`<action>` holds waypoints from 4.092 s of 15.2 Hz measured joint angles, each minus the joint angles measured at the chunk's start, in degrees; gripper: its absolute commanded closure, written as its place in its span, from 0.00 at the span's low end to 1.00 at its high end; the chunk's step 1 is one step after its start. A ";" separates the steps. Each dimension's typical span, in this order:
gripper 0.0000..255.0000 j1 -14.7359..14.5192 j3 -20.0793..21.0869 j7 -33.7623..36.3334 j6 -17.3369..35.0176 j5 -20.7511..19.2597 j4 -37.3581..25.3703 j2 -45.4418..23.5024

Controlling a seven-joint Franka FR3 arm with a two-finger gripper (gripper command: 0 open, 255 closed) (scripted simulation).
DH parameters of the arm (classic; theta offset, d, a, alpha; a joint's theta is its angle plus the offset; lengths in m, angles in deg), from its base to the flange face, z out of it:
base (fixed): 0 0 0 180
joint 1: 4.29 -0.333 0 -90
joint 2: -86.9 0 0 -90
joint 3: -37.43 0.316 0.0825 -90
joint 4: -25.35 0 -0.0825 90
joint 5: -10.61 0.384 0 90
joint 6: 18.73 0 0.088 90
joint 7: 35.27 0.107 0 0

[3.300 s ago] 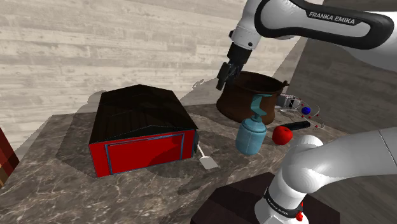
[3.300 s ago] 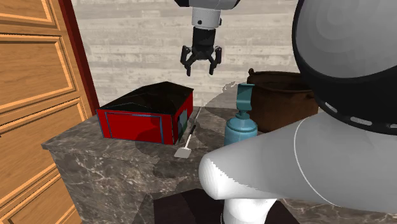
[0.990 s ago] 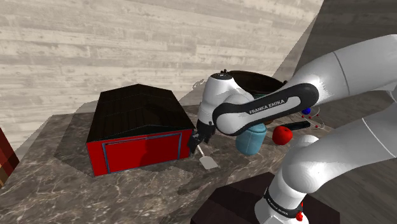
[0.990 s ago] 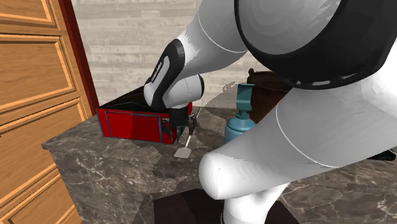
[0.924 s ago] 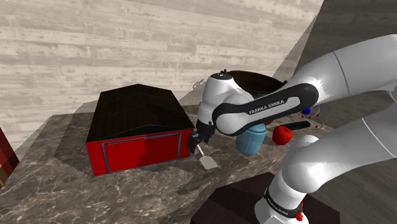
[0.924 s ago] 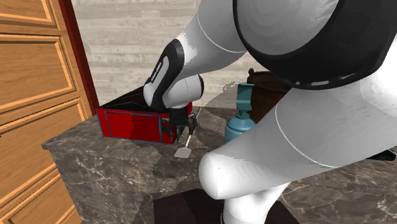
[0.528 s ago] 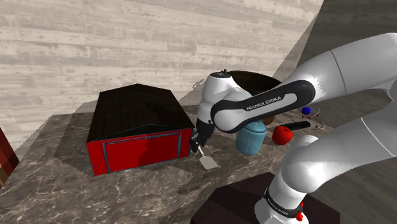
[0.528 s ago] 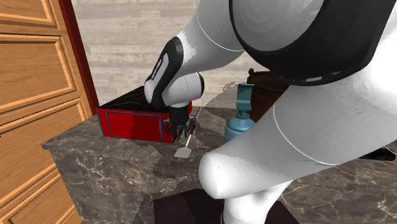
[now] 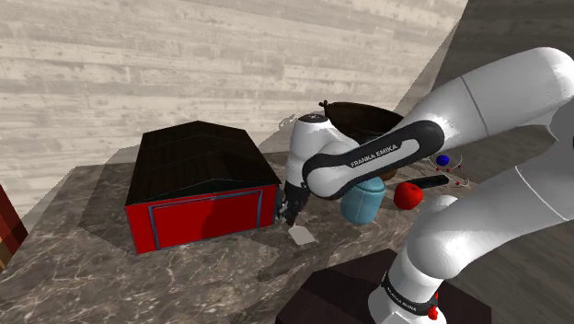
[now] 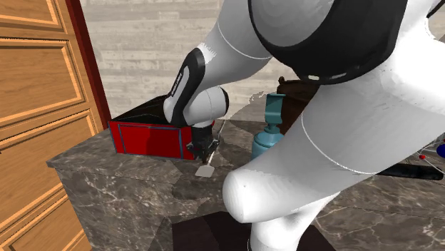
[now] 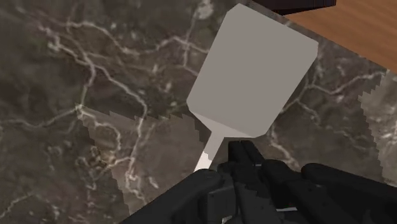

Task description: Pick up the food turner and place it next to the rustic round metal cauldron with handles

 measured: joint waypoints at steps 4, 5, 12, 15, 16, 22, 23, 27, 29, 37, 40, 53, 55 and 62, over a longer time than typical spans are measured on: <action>0.00 2.03 -3.08 -0.11 -1.66 2.07 -3.03 -2.81; 0.00 2.83 -4.33 0.04 -2.05 3.16 -4.31 -4.23; 0.00 7.56 -12.73 -1.05 -9.53 10.73 -13.37 -11.39; 0.00 8.04 -12.73 -1.93 -7.93 12.04 -12.51 -12.65; 0.00 8.08 -12.49 -1.77 -6.98 12.40 -12.50 -13.18; 0.00 8.78 -11.41 -2.53 -5.89 13.52 -11.90 -13.57; 0.00 8.96 -11.26 -2.59 -6.06 13.50 -11.97 -13.61; 1.00 9.46 -10.65 -2.60 -5.25 13.75 -11.72 -14.41; 1.00 9.61 -10.64 -2.89 -6.32 13.56 -12.17 -14.80; 1.00 10.09 -10.40 -2.80 -4.97 13.49 -11.98 -15.62; 1.00 10.23 -9.88 -2.06 -4.20 13.27 -11.86 -14.42; 0.00 12.18 4.21 24.92 -8.53 -1.91 -10.73 -7.68; 0.00 12.39 4.61 25.41 -6.85 -2.27 -9.92 -8.62; 0.00 12.65 4.97 25.76 -4.54 -2.65 -8.91 -9.95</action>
